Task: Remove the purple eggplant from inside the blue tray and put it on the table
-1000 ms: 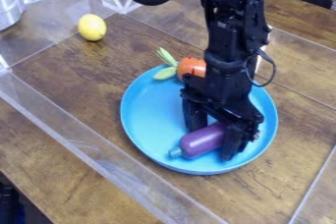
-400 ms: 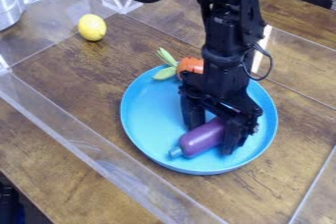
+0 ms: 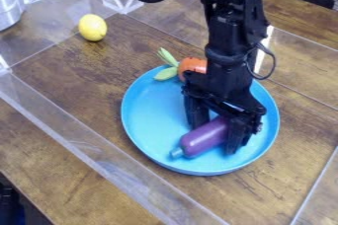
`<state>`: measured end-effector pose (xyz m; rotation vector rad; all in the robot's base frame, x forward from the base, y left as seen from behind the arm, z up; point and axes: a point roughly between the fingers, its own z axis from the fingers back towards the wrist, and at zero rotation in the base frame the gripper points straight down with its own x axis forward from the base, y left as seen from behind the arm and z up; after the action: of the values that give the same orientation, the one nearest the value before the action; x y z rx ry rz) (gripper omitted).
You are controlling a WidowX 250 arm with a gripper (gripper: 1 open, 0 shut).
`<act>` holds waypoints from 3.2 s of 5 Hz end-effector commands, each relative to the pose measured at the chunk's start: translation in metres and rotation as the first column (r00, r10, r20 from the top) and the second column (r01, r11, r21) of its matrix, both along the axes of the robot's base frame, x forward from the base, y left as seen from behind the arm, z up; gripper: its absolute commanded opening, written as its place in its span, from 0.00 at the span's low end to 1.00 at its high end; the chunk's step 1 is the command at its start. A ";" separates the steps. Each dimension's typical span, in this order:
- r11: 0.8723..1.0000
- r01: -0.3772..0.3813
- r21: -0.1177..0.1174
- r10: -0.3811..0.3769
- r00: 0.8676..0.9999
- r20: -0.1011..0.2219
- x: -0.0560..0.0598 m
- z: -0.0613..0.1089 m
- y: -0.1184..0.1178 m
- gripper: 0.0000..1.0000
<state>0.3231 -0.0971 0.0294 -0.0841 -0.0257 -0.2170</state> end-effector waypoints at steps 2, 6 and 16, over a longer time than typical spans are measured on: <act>1.000 -0.020 -0.019 0.020 0.999 0.027 0.009 0.005 0.001 1.00; 1.000 -0.002 0.013 0.001 0.999 0.047 0.010 0.032 0.007 0.00; 0.988 -0.019 0.151 0.001 0.993 0.120 0.008 0.105 0.058 0.00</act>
<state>0.3313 -0.0362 0.1155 0.0806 -0.0743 -0.2028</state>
